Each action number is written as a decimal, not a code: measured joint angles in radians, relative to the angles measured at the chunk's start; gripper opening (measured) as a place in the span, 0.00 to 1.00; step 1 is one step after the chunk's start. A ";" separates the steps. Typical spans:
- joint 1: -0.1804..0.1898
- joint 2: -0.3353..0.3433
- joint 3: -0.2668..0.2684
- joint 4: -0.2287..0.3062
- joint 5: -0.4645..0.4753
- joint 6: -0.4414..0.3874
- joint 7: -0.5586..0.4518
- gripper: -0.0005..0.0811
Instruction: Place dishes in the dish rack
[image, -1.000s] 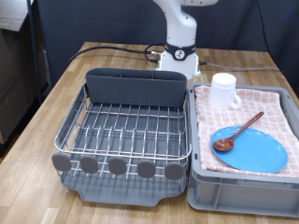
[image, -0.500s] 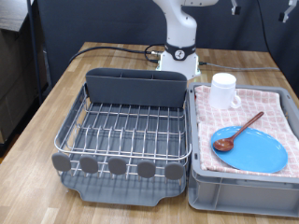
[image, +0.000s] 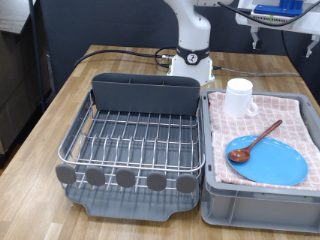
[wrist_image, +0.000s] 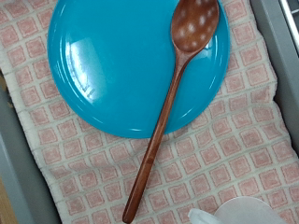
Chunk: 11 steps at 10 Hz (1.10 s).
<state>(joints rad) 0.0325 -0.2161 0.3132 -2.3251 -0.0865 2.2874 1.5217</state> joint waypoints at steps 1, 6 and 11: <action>0.000 0.003 0.001 0.000 -0.025 0.011 0.000 0.99; -0.003 0.081 0.029 -0.036 -0.224 0.147 0.198 0.99; -0.005 0.212 0.007 -0.068 -0.314 0.294 0.306 0.99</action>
<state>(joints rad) 0.0274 -0.0044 0.3205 -2.3930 -0.4002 2.5816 1.8279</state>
